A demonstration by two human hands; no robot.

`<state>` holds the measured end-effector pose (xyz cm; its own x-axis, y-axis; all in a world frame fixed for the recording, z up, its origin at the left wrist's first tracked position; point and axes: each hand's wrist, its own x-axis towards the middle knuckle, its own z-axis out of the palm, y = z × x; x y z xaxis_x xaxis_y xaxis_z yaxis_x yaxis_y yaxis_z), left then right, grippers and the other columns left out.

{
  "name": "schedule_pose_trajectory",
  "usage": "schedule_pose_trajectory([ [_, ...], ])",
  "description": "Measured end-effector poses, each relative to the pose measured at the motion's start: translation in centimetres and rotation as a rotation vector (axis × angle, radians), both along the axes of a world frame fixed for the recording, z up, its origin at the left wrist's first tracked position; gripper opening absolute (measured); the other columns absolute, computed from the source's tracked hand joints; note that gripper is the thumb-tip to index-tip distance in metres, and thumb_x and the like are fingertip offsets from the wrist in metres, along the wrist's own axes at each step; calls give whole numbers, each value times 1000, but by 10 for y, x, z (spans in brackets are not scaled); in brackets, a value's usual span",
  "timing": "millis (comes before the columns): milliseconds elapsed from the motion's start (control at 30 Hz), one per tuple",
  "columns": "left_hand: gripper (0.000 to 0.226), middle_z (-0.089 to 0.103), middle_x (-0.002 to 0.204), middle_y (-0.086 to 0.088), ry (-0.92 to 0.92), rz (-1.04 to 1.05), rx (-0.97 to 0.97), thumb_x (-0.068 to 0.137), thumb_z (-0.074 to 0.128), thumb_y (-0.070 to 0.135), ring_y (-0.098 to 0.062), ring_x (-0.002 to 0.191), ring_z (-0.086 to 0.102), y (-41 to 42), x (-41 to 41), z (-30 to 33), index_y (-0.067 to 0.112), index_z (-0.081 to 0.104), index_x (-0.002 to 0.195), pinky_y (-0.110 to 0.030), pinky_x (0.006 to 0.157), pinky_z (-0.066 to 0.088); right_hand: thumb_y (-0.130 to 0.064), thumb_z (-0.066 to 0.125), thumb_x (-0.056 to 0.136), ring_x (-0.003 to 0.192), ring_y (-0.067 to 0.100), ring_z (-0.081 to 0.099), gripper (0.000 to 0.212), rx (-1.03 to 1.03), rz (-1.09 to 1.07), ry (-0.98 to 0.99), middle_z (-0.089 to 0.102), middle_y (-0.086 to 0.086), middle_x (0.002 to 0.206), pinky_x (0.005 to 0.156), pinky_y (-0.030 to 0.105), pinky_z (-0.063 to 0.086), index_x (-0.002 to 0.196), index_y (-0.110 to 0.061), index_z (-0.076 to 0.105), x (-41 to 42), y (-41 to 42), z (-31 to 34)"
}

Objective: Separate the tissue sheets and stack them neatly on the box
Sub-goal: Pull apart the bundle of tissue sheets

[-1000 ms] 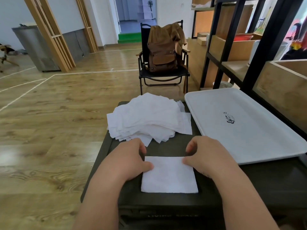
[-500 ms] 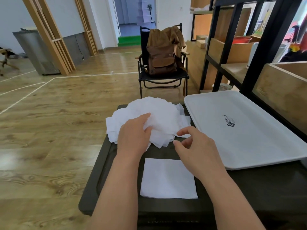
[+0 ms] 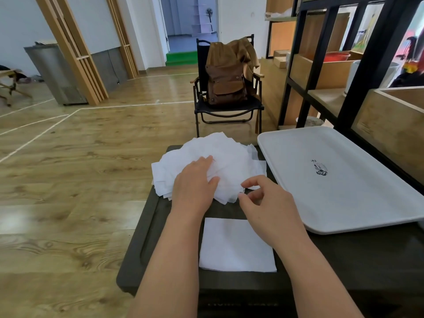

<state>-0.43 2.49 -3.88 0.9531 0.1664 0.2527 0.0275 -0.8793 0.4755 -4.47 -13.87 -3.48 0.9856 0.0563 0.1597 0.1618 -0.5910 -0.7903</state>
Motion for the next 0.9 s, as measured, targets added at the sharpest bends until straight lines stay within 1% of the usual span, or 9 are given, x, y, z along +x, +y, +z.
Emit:
schedule_pose_trajectory([
  [200,23,75,97,-3,-230,127,-122,98,54,22,-26,94,65,3,-6,6,18,76,103,-37,83,49,-31,63,90,71,-1,59,18,21,12,-5,60,-18,74,58,6,34,100,-41,52,-3,1,0],
  [267,22,73,107,-1,-258,114,-77,96,57,22,-24,100,64,4,-5,7,20,73,111,-34,87,47,-31,63,90,71,-2,58,18,23,7,-7,60,-18,74,58,6,33,100,-41,52,-2,0,-1],
  [333,47,60,135,2,-199,12,-10,95,58,19,-22,120,54,0,-2,9,28,52,140,-34,97,41,-31,64,90,70,-3,58,18,23,5,-11,59,-19,74,58,5,33,100,-40,52,-2,0,0],
  [400,65,41,153,4,-130,-92,118,96,55,14,-21,133,40,-8,0,6,33,30,153,-35,105,36,-30,63,90,70,-4,58,17,25,4,-19,60,-19,74,57,5,33,101,-39,54,-2,0,-1],
  [500,44,57,141,-1,-167,-66,126,100,46,9,-21,124,50,-11,1,6,25,54,140,-32,101,37,-31,63,90,72,-8,58,15,37,9,-24,61,-18,73,55,6,34,100,-40,55,-2,0,-2],
  [567,28,72,111,0,-340,29,-85,100,49,14,-12,95,57,-10,-7,14,18,71,116,-23,85,43,-31,63,90,72,-7,59,16,39,14,-19,61,-18,73,55,6,34,100,-40,54,-2,1,-2],
  [667,17,71,75,12,-488,204,-650,94,63,26,-6,71,61,-2,-21,35,24,74,80,-14,64,45,-31,62,91,72,-7,59,16,91,18,-4,63,-18,76,55,6,35,101,-41,54,-3,1,0],
  [767,29,76,77,1,-218,195,-1377,90,69,25,-17,70,70,6,-39,47,21,72,61,-28,64,57,-37,59,92,76,-6,62,8,256,31,33,66,-18,84,61,9,41,98,-43,58,0,4,4],
  [900,23,77,91,-5,-41,167,-1325,92,65,28,-23,77,71,13,-61,36,23,76,73,-39,73,57,-45,51,95,80,-7,65,9,458,98,108,68,-24,84,60,12,52,96,-47,59,1,8,9],
])
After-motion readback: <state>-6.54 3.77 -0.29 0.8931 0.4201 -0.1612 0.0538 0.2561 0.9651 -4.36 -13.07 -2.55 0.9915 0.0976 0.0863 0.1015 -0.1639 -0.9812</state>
